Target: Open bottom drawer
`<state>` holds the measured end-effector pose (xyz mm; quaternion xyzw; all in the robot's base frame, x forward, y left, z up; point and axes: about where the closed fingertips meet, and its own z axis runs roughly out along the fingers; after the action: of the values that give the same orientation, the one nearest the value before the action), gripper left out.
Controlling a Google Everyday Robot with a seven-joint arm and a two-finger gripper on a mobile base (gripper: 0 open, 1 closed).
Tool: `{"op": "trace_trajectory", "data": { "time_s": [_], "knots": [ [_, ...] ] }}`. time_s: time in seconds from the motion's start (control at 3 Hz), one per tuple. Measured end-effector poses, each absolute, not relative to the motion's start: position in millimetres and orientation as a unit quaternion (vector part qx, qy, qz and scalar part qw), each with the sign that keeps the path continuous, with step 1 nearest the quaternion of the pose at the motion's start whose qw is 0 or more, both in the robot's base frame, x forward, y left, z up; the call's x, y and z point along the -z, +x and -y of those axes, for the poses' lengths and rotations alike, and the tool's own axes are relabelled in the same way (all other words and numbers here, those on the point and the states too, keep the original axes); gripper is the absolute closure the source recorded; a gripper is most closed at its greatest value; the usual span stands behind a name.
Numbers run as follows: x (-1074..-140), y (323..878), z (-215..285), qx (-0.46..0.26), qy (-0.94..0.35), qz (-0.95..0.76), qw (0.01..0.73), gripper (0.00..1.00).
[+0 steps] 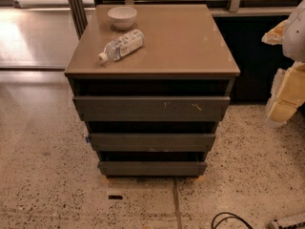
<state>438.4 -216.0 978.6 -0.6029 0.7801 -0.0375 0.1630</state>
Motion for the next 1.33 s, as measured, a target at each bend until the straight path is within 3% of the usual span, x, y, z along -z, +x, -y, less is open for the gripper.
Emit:
{"op": "trace_trajectory", "data": {
  "time_s": [0.67,1.33],
  "knots": [
    [-960.9,438.5,219.1,0.028,-0.601,-0.780,0.171,0.00],
    [-852.8,433.0,218.7,-0.021,-0.614,-0.771,0.171,0.00]
  ]
}}
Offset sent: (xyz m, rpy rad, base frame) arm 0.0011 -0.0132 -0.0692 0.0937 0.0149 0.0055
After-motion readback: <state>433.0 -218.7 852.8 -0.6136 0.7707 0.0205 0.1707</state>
